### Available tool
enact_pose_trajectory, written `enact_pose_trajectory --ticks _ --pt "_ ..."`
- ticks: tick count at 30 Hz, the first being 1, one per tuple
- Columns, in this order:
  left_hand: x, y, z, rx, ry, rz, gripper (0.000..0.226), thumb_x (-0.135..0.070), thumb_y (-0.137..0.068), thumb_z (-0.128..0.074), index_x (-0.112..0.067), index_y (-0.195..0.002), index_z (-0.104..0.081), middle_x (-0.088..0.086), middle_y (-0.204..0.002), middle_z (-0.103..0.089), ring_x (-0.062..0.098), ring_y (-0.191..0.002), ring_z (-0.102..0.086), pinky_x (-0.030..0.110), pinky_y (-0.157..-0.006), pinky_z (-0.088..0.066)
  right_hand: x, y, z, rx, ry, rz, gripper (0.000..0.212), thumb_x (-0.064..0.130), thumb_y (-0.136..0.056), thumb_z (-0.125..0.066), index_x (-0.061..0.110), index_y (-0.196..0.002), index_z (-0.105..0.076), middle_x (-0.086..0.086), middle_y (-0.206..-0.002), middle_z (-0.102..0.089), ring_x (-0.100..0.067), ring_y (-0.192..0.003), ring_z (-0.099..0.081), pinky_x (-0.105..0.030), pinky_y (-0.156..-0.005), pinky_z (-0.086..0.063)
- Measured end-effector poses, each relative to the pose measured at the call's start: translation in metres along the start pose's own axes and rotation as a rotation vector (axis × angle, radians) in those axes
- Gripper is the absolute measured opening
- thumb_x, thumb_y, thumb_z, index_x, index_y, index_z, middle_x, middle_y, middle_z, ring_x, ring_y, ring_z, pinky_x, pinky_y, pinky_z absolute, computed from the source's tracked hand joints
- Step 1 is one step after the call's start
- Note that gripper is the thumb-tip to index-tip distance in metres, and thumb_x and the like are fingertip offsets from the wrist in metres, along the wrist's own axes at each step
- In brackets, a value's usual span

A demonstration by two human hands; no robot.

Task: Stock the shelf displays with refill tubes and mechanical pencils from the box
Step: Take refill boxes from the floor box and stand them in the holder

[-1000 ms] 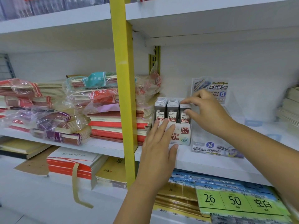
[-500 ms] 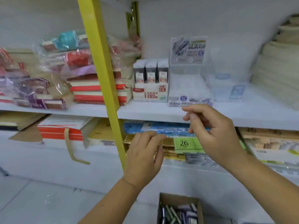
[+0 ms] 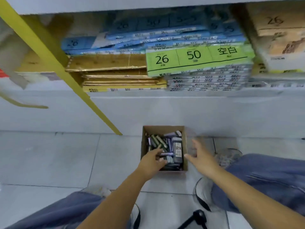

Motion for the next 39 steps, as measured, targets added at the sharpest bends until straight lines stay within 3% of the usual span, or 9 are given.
enact_pose_trajectory --ticks 2,6,10,12,17,30,34,37,39 --pt "0.005 -0.018 -0.012 0.043 0.047 0.043 0.059 -0.027 -0.092 -0.070 -0.015 -0.145 -0.046 0.003 -0.140 -0.056 0.013 -0.115 -0.056 0.026 -0.100 -0.046 -0.013 -0.002 -0.011 0.032 -0.029 -0.058 0.076 0.026 -0.091 -0.064 0.018 -0.152 -0.019 -0.007 -0.142 -0.046 -0.020 -0.117 -0.054 -0.023 -0.091 -0.037" --pt "0.008 -0.050 -0.033 0.101 0.121 0.104 0.060 -0.024 -0.091 -0.072 -0.012 -0.145 -0.046 0.006 -0.138 -0.059 0.015 -0.112 -0.057 0.027 -0.102 -0.045 -0.028 -0.001 -0.025 0.067 -0.208 -0.117 0.059 0.020 -0.093 -0.062 0.024 -0.146 -0.036 0.004 -0.114 -0.058 -0.017 -0.097 -0.062 -0.043 -0.089 -0.053" --pt "0.005 -0.074 -0.045 0.097 0.132 0.125 0.060 -0.026 -0.091 -0.072 -0.012 -0.144 -0.047 0.006 -0.133 -0.063 0.022 -0.115 -0.062 0.033 -0.102 -0.048 -0.030 0.000 -0.028 0.071 -0.358 -0.154 0.051 0.014 -0.094 -0.061 0.025 -0.141 -0.044 0.006 -0.097 -0.060 -0.011 -0.077 -0.063 -0.022 -0.064 -0.056" --pt "0.004 -0.084 -0.046 0.058 0.136 0.152 0.062 -0.030 -0.090 -0.072 -0.013 -0.144 -0.048 0.007 -0.129 -0.065 0.024 -0.113 -0.063 0.037 -0.101 -0.049 -0.031 0.001 -0.029 0.069 -0.432 -0.184 0.050 0.012 -0.093 -0.061 0.023 -0.139 -0.045 0.003 -0.096 -0.059 -0.012 -0.077 -0.061 -0.016 -0.058 -0.052" --pt "0.000 -0.095 -0.053 0.023 0.154 0.178 0.056 -0.030 -0.087 -0.076 -0.017 -0.136 -0.053 -0.001 -0.105 -0.065 0.021 -0.100 -0.065 0.035 -0.092 -0.054 -0.028 0.001 -0.025 0.081 -0.403 -0.174 0.046 0.021 -0.093 -0.063 0.045 -0.125 -0.040 0.013 -0.103 -0.053 -0.003 -0.080 -0.060 -0.007 -0.057 -0.045" --pt "0.014 -0.084 -0.042 0.112 0.567 0.311 0.043 0.001 -0.090 -0.064 -0.012 -0.129 -0.056 0.014 -0.123 -0.068 0.032 -0.112 -0.066 0.051 -0.101 -0.051 -0.034 -0.002 -0.024 0.118 -0.468 -0.164 0.047 0.018 -0.092 -0.063 0.041 -0.128 -0.043 0.005 -0.106 -0.055 -0.008 -0.082 -0.063 -0.012 -0.058 -0.049" --pt "0.010 -0.060 -0.011 0.169 0.598 0.262 0.041 0.005 -0.092 -0.059 -0.013 -0.129 -0.055 0.007 -0.117 -0.072 0.027 -0.104 -0.070 0.048 -0.091 -0.058 -0.033 -0.004 -0.019 0.144 -0.384 -0.176 0.051 0.024 -0.090 -0.067 0.040 -0.131 -0.043 0.008 -0.106 -0.057 -0.012 -0.091 -0.063 -0.025 -0.077 -0.053" --pt "0.000 -0.032 0.023 0.205 0.649 0.156 0.036 0.008 -0.093 -0.055 -0.014 -0.122 -0.060 0.003 -0.106 -0.076 0.020 -0.093 -0.073 0.037 -0.070 -0.062 -0.021 -0.005 -0.001 -0.050 -0.207 -0.034 0.040 0.029 -0.087 -0.068 0.042 -0.120 -0.049 0.015 -0.100 -0.056 0.002 -0.087 -0.057 -0.016 -0.071 -0.043" --pt "0.002 -0.010 0.047 0.169 0.690 0.104 0.037 0.008 -0.093 -0.053 -0.013 -0.120 -0.063 0.007 -0.108 -0.075 0.023 -0.093 -0.073 0.040 -0.073 -0.062 0.003 -0.007 0.006 -0.129 -0.127 0.128 0.027 0.027 -0.088 -0.066 0.041 -0.109 -0.055 0.017 -0.093 -0.055 0.005 -0.083 -0.054 -0.011 -0.068 -0.040"
Point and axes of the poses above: each hand's wrist, its own y-axis away from the middle knuckle, its own z-axis out of the back of the hand, x = y × z, the point moved 6 cm from there along -y, towards the middle knuckle
